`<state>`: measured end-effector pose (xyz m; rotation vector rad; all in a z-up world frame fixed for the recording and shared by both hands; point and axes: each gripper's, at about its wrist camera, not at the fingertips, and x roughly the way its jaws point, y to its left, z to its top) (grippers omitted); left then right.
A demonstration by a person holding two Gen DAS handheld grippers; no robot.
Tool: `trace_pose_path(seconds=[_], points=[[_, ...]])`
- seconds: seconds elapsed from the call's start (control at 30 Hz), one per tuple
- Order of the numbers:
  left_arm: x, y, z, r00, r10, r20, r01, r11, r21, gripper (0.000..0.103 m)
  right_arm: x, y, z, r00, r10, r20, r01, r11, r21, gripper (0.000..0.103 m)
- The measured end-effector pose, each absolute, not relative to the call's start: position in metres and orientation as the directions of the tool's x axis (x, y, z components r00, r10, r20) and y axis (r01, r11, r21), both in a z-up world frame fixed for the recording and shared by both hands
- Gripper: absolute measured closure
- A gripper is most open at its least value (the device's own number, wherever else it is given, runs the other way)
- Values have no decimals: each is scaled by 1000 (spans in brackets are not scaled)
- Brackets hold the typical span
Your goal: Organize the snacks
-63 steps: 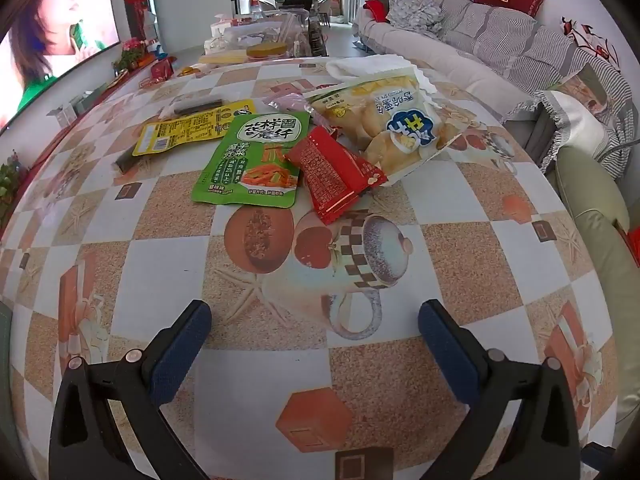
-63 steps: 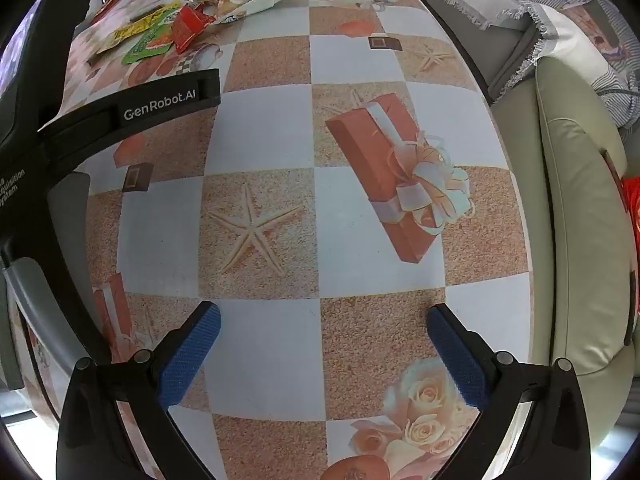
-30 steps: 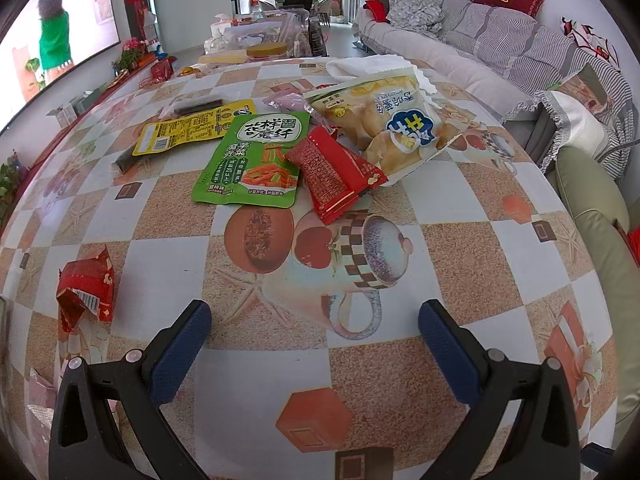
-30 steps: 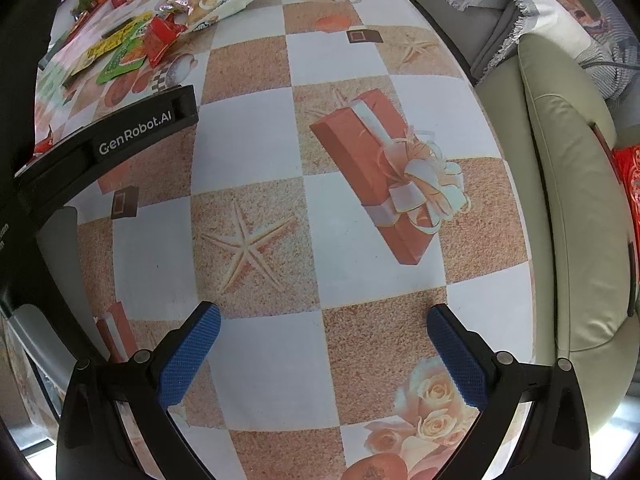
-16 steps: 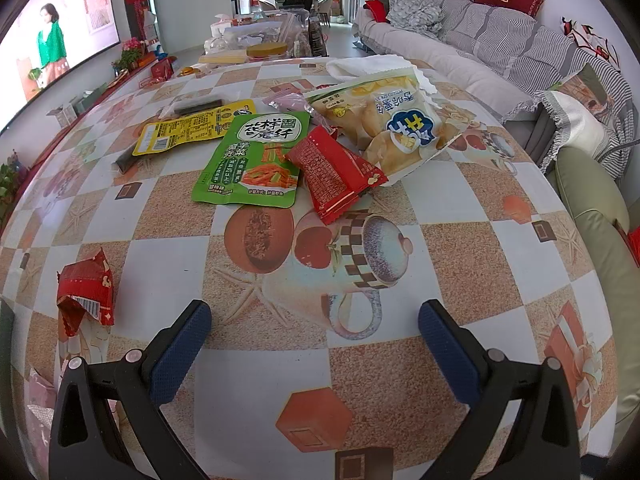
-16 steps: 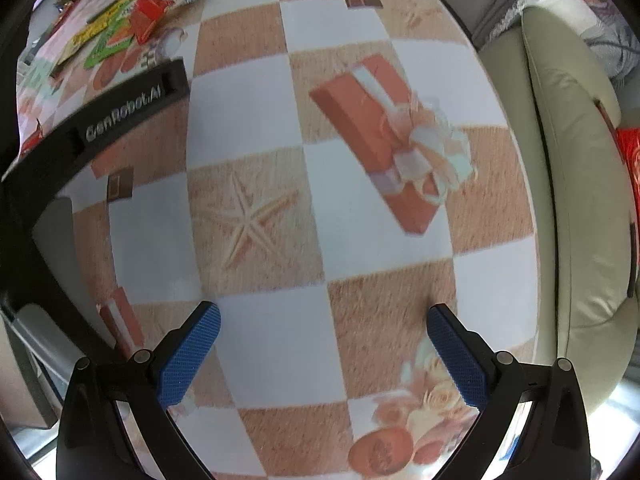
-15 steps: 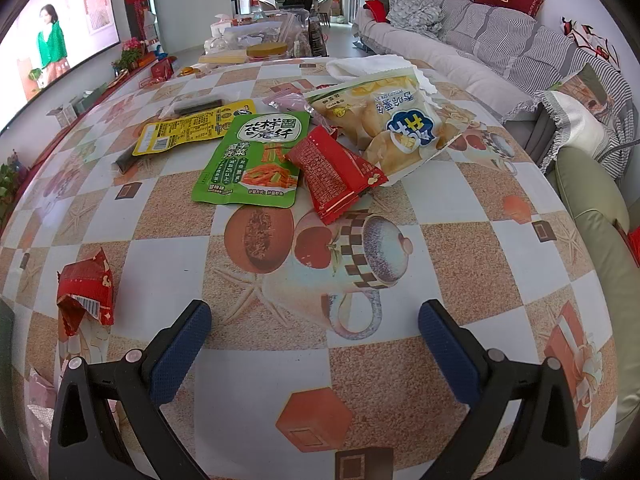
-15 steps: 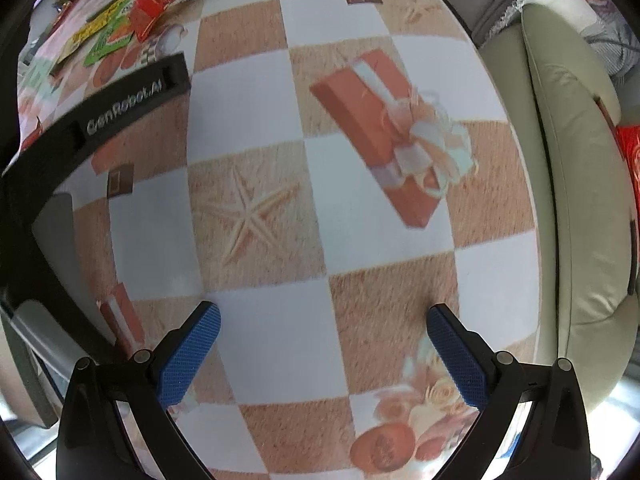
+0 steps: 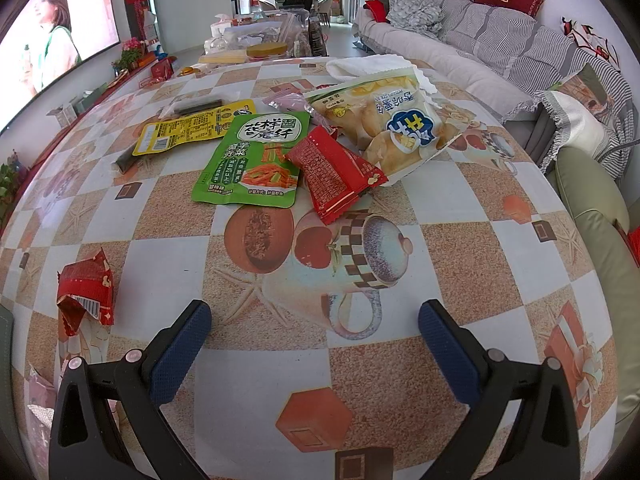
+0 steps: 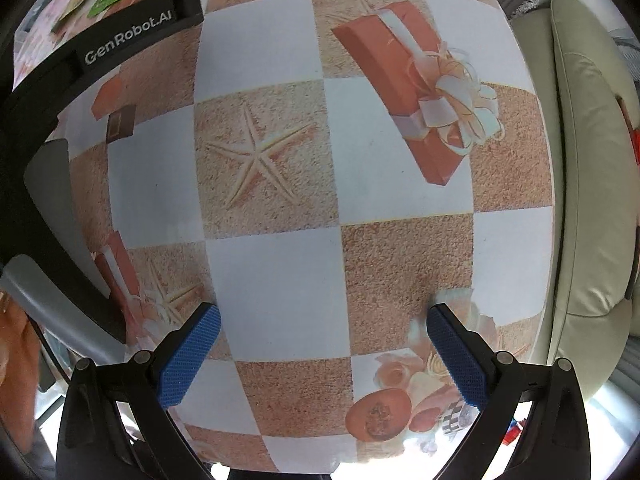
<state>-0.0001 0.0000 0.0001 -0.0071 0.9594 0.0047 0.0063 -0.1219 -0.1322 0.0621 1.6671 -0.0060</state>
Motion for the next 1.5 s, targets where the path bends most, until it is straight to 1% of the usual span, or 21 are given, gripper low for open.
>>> trace_pose_path(seconds=[0.23, 0.3, 0.33, 0.43, 0.5, 0.53, 0.6, 0.67, 0.77, 0.83, 0.9, 1.0, 1.07, 1.13, 1.17, 1.2, 1.37, 1.43, 1.5], points=[[0, 0, 0, 574, 1, -819, -8, 1000, -4, 0, -8, -122, -135, -93, 43, -995, 49, 998, 39, 0], [1, -1, 0, 562, 9, -827, -18, 1000, -1, 0, -1, -127, -132, -84, 43, -996, 53, 998, 39, 0], [5, -2, 2, 529, 6, -848, -13, 1000, -2, 0, -1, -126, -131, -77, 43, -996, 55, 998, 39, 0], [16, -7, 5, 360, -39, -932, 70, 997, -14, 0, -12, -133, -123, -56, 43, -998, 53, 998, 40, 0], [13, -12, 9, 287, -85, -954, 107, 993, -56, 0, -20, -134, -122, -44, 43, -998, 52, 998, 40, 0], [9, -6, 18, 277, -113, -954, 115, 990, -84, 0, -23, -134, -121, -40, 42, -998, 52, 998, 40, 0], [-5, 10, 43, 318, -131, -939, 120, 988, -97, 0, -29, -131, -116, -31, 41, -999, 51, 998, 39, 0], [-27, 36, 70, 362, -116, -925, 128, 989, -74, 0, -37, -132, -113, -17, 39, -999, 47, 998, 38, 0], [-50, 88, 86, 361, -59, -931, 93, 995, -27, 0, -27, -124, -105, -1, 35, -999, 47, 998, 35, 0], [-60, 116, 83, 342, -28, -939, 48, 999, -12, 0, -32, -122, -104, 13, 33, -999, 48, 998, 34, 0], [-72, 153, 71, 281, 0, -960, -26, 1000, -8, 0, -37, -122, -103, 19, 32, -999, 48, 998, 33, 0], [-81, 182, 53, 231, 13, -973, -103, 995, -11, 0, -41, -122, -102, 3, 32, -999, 46, 998, 32, 0], [-79, 187, 43, 220, 14, -975, -108, 994, -10, 0, -39, -121, -103, -76, 26, -997, 52, 998, 22, 0], [-76, 185, 34, 220, 13, -975, -88, 996, -6, 0, -41, -117, -100, -118, 69, -991, 102, 993, 57, 0], [-74, 183, 32, 217, 13, -976, -81, 997, -5, 0, -46, -112, -93, -107, 139, -984, 136, 983, 124, 0], [-72, 181, 27, 212, 14, -977, -70, 998, -1, 0, -49, -105, -88, -97, 173, -980, 142, 977, 158, 0], [-67, 185, 16, 195, 5, -981, -70, 997, -9, 0, -66, -46, -73, -100, 247, -964, 78, 968, 240, 0], [-69, 194, 12, 185, 7, -983, -75, 997, -7, 0, -74, -23, -75, -120, 238, -964, 47, 971, 234, 0], [-70, 204, 8, 175, 10, -985, -84, 996, -5, 0, -82, -10, -79, -140, 194, -971, 17, 981, 193, 0]])
